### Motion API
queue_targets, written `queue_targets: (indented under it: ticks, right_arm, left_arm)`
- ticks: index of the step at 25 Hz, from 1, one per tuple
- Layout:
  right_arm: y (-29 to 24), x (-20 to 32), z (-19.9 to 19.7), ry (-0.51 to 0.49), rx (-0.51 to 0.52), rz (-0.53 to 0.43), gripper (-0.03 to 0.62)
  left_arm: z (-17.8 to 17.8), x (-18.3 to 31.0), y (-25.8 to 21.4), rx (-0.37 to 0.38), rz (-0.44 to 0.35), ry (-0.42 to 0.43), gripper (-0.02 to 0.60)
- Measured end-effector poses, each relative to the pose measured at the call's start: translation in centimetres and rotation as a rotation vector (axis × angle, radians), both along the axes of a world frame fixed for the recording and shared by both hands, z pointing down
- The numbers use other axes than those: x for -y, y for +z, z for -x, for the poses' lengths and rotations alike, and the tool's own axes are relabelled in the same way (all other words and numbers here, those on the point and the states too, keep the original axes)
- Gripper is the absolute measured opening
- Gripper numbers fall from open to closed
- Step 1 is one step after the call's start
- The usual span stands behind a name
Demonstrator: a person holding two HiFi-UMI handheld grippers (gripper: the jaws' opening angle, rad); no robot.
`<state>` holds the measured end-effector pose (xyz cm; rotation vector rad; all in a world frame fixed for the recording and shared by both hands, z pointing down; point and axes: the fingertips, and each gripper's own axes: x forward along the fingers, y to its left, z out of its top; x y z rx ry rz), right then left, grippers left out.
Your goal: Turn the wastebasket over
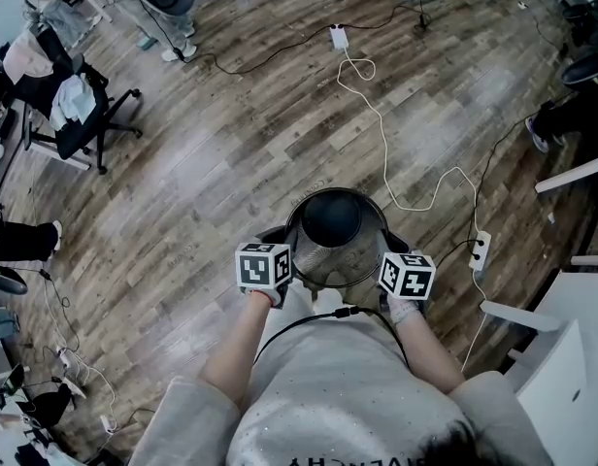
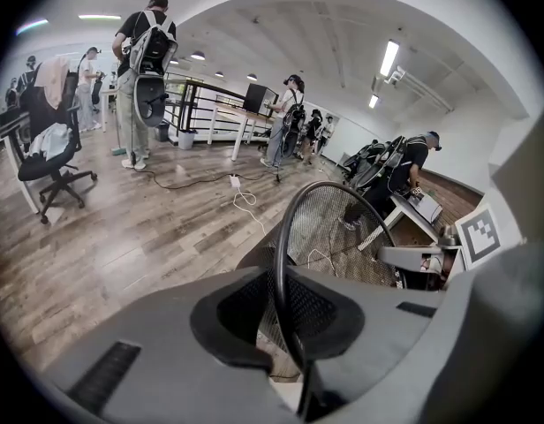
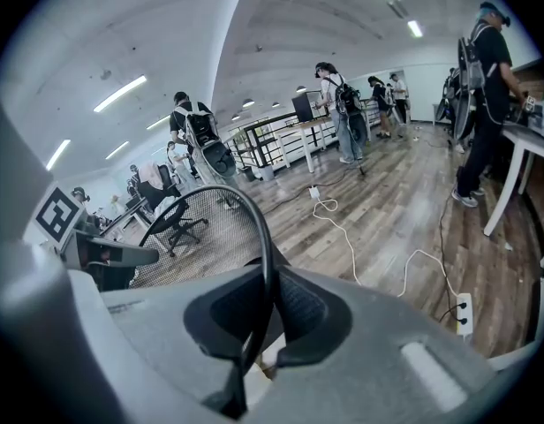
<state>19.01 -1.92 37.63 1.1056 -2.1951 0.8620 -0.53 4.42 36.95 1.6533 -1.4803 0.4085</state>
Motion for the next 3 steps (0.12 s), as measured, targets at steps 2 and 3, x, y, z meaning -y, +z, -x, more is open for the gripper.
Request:
queue_targets:
  ticks: [2,3]
  right_arm:
    - [0.0,-0.08,0.0,0.002,0.0,0.0,0.023]
    - [0.01,-0.14,0.0,0.003,0.0,0.0,0.023]
  left_arm:
    - [0.0,-0.06,0.05,0.0,0.0,0.002,0.037]
    - [0.0,-0.11,0.08,0.0,0.001,0.003,0.037]
